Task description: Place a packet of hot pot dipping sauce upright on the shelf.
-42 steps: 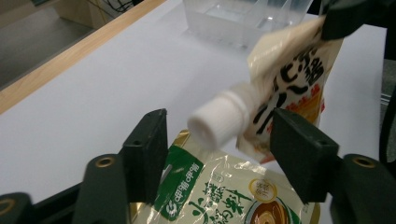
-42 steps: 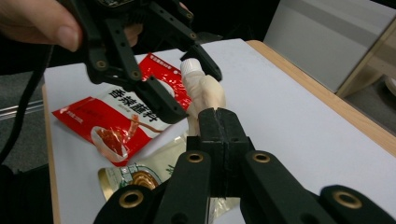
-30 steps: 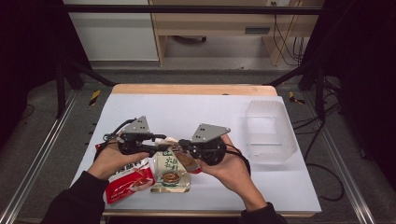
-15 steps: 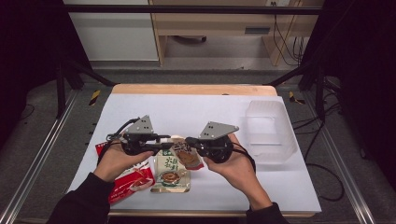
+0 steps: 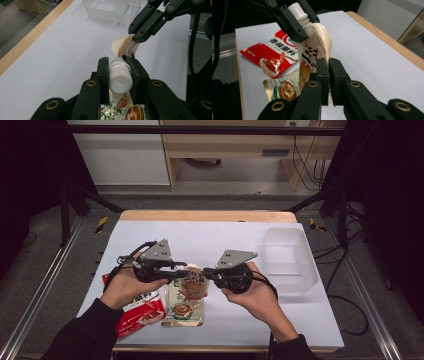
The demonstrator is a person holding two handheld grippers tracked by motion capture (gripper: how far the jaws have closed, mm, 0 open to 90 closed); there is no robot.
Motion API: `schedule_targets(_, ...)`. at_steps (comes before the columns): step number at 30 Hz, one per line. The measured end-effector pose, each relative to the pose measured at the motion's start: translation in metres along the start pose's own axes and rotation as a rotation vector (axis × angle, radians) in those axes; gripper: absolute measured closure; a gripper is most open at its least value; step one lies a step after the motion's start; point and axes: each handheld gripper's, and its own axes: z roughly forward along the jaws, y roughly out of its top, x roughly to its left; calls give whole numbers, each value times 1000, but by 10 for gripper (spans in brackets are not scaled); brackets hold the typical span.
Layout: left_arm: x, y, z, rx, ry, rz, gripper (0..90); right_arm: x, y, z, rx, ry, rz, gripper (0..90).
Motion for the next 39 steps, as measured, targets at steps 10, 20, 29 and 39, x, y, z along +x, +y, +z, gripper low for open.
schedule_targets(10, 0, 1, -1, 41, -5, 43, 735, -4, 11, 1, 113, 20, -103, 572)
schedule_targets(20, 1, 4, -9, 28, -8, 52, 735, -5, 31, 10, 211, 25, -220, 327)
schedule_targets(29, 3, 2, -13, 28, -10, 51, 735, -6, 46, 19, 293, 98, -260, 251)
schedule_targets(39, 3, 2, -11, 22, -24, 54, 735, -4, 54, 26, 343, 123, -326, 339)
